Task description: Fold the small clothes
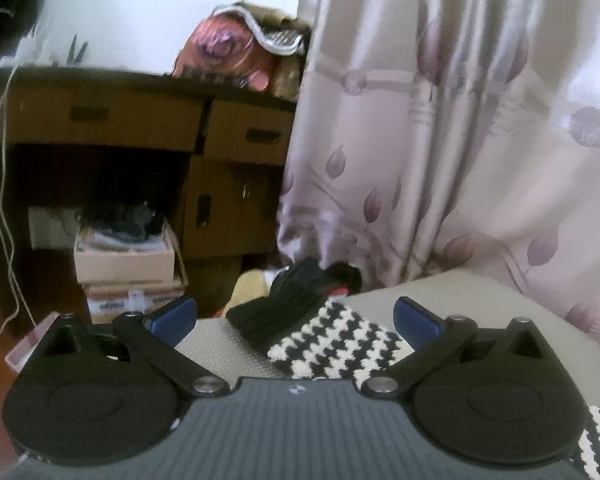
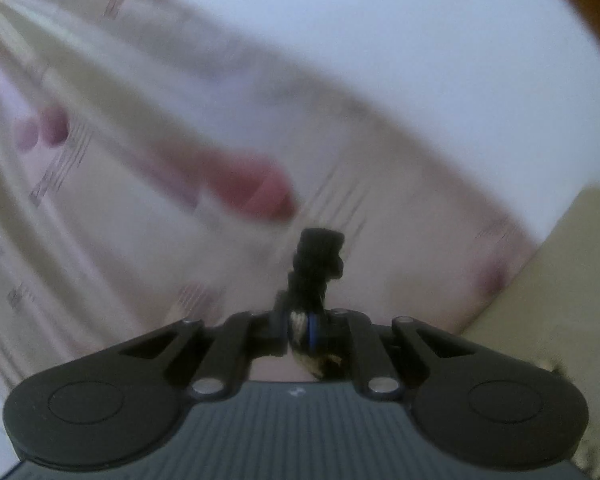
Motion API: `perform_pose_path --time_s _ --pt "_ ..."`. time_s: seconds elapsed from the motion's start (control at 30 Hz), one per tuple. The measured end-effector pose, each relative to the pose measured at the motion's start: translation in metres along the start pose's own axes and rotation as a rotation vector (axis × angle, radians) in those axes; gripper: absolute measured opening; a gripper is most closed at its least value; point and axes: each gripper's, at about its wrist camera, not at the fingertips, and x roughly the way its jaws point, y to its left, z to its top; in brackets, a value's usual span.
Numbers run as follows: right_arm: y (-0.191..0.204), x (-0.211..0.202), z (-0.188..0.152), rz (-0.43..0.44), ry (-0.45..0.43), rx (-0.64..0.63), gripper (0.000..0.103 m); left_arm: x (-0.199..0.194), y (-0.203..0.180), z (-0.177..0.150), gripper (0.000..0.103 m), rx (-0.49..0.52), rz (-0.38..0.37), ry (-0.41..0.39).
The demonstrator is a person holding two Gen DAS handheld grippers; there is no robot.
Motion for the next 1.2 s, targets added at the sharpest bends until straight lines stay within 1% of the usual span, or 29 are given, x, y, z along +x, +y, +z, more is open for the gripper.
perform_pose_path --time_s 0.13,0.27,0.33,0.53,0.67,0.73,0.83,0.87,0.97,1.0,1.03,1.07,1.13,1.2 --pt "0.026 0.026 -0.057 0.051 0.077 0.036 0.009 0.002 0.003 0.001 0.103 -0.024 -0.018 -0.001" --pt "0.043 0.048 -0.118 0.071 0.16 0.052 0.009 0.004 0.01 0.001 0.103 -0.063 -0.037 0.007" --pt "0.046 0.058 -0.153 0.067 0.206 0.058 0.009 0.004 0.013 0.001 0.103 -0.073 -0.044 0.005" --pt "0.048 0.077 -0.235 0.022 0.322 0.037 0.009 0.0 0.013 0.0 0.103 -0.069 -0.058 -0.016" --pt "0.053 0.089 -0.274 -0.007 0.38 -0.024 0.009 0.0 0.013 0.0 0.103 -0.066 -0.068 -0.015" --pt "0.059 0.099 -0.286 -0.015 0.401 -0.057 0.009 0.0 0.013 0.0 0.103 -0.067 -0.067 -0.016" --pt "0.065 0.11 -0.305 -0.034 0.441 -0.148 0.01 0.0 0.014 0.001 0.103 -0.062 -0.066 -0.017" --pt "0.066 0.111 -0.31 -0.035 0.453 -0.168 0.011 0.0 0.014 0.001 0.103 -0.06 -0.063 -0.019" --pt "0.067 0.12 -0.321 -0.036 0.497 -0.196 0.013 -0.001 0.012 0.001 0.103 -0.05 -0.056 -0.023" --pt "0.066 0.123 -0.323 -0.03 0.512 -0.195 0.019 -0.001 0.012 0.0 0.103 -0.049 -0.055 -0.024" --pt "0.065 0.124 -0.326 -0.024 0.535 -0.196 0.029 -0.001 0.012 0.0 0.103 -0.048 -0.054 -0.023" --pt "0.066 0.124 -0.327 -0.023 0.554 -0.196 0.036 -0.001 0.012 0.0 0.103 -0.049 -0.053 -0.02" --pt "0.069 0.118 -0.325 0.003 0.564 -0.178 0.067 0.002 0.012 0.0 0.103 -0.052 -0.057 -0.007" --pt "0.069 0.106 -0.318 0.069 0.543 -0.13 0.08 0.005 0.014 -0.001 0.103 -0.057 -0.064 0.016"
